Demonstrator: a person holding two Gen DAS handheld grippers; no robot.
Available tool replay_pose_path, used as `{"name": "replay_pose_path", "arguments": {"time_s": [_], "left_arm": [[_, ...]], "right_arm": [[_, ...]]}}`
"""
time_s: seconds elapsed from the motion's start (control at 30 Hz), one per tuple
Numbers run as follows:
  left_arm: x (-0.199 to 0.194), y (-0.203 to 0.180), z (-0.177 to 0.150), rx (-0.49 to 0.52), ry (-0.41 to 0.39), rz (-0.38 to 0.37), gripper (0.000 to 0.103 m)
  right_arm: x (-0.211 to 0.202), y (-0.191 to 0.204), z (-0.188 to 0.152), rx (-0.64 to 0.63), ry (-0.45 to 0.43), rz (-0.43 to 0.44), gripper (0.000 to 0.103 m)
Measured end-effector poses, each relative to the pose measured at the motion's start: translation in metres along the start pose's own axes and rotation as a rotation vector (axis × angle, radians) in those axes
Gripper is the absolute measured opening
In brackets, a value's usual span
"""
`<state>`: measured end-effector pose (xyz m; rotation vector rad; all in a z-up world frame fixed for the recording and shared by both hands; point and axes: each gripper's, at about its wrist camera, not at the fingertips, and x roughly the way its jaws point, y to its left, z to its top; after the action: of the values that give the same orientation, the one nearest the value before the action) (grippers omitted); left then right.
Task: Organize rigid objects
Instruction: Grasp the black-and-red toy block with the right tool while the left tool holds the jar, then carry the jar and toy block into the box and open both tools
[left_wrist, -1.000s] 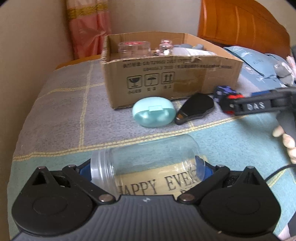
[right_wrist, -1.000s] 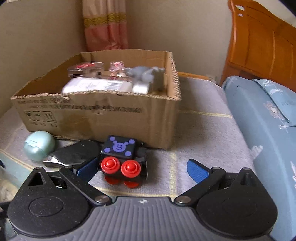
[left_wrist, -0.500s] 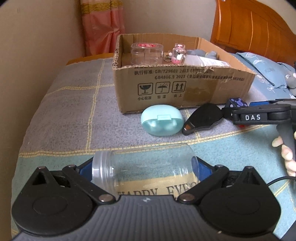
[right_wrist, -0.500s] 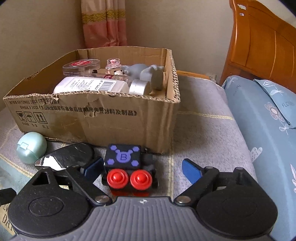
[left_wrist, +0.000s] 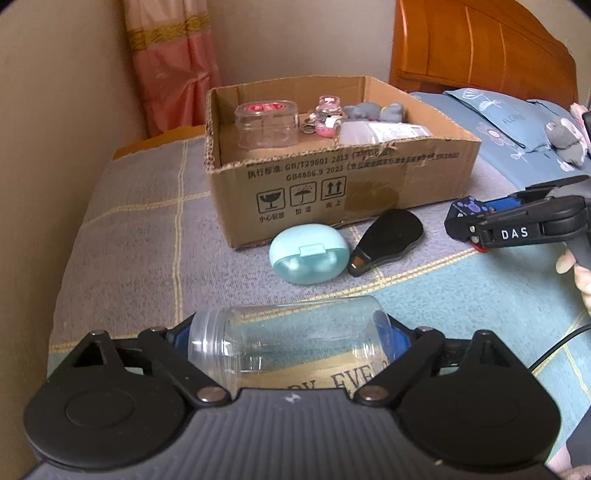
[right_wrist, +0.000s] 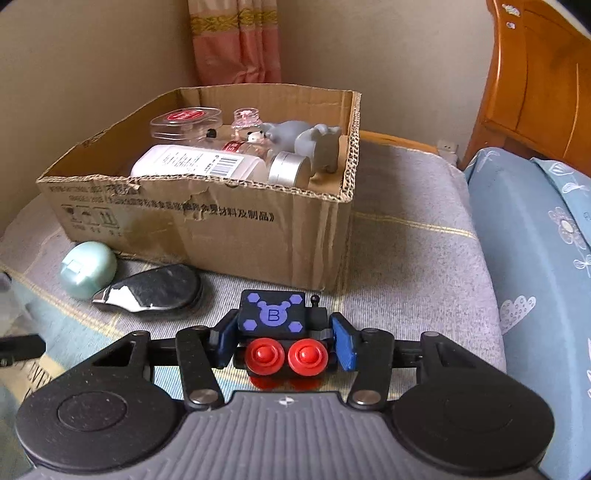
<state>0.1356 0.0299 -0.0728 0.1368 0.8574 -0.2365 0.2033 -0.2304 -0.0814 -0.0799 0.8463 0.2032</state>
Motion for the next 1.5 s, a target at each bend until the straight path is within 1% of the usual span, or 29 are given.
{"name": "replay_pose_path", "arguments": {"time_s": [0.23,0.33,0.47,0.63,0.83,1.03,1.07,1.1,1.17,1.33,1.5], "left_arm": [[-0.009,0.005,0.011,0.028,0.004,-0.045,0.091],[-0.019,0.005,0.02,0.057,-0.009,-0.066,0.091],[-0.031,0.007,0.04,0.102,-0.04,-0.072,0.091],[-0.037,0.009,0.071,0.12,-0.067,-0.095,0.092],[-0.022,0.008,0.115,0.136,-0.108,-0.095,0.092],[0.006,0.006,0.148,0.122,-0.106,-0.095,0.092],[0.01,0.007,0.152,0.114,-0.111,-0.092,0.093],[0.016,0.007,0.155,0.108,-0.122,-0.088,0.097],[0.023,0.01,0.158,0.096,-0.13,-0.072,0.099],[0.036,0.014,0.159,0.073,-0.109,-0.056,0.099],[0.035,0.018,0.15,0.071,-0.097,-0.071,0.1]], "right_arm": [[-0.011,-0.002,-0.007,-0.007,0.008,0.034,0.056],[-0.019,-0.002,-0.007,-0.017,0.01,0.048,0.056],[-0.034,0.0,0.0,-0.05,-0.002,0.068,0.056],[-0.059,0.002,0.014,-0.093,-0.036,0.09,0.056],[-0.082,0.005,0.037,-0.128,-0.09,0.101,0.056],[-0.091,0.006,0.056,-0.148,-0.128,0.087,0.056],[-0.091,0.005,0.059,-0.149,-0.131,0.085,0.056],[-0.09,0.005,0.061,-0.151,-0.132,0.083,0.056],[-0.089,0.006,0.066,-0.152,-0.135,0.081,0.056],[-0.083,0.01,0.075,-0.161,-0.133,0.085,0.056],[-0.073,0.011,0.083,-0.165,-0.126,0.088,0.056]]}}
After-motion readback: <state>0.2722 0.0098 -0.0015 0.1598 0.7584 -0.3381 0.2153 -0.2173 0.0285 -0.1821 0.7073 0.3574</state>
